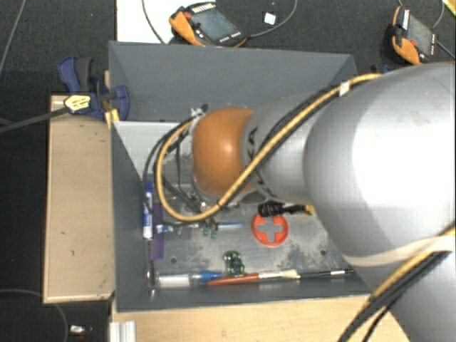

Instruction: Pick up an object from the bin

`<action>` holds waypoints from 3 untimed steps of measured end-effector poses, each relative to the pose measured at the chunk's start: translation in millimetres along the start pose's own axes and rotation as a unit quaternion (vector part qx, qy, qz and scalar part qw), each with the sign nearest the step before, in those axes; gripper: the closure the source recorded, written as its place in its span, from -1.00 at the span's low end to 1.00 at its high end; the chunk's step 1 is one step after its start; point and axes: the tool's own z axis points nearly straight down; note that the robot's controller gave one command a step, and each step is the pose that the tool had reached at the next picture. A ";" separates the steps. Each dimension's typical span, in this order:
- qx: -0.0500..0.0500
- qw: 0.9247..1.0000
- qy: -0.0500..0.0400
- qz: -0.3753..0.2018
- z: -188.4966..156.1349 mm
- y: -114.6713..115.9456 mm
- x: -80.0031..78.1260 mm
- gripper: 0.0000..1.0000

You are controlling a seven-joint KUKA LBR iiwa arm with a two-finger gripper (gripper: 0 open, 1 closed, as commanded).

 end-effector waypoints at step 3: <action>-0.002 1.000 -0.003 0.003 -34.3 0.1 -1.4 1.00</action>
Offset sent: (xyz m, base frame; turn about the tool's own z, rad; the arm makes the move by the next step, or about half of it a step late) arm -0.0005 -0.0004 0.0361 0.0015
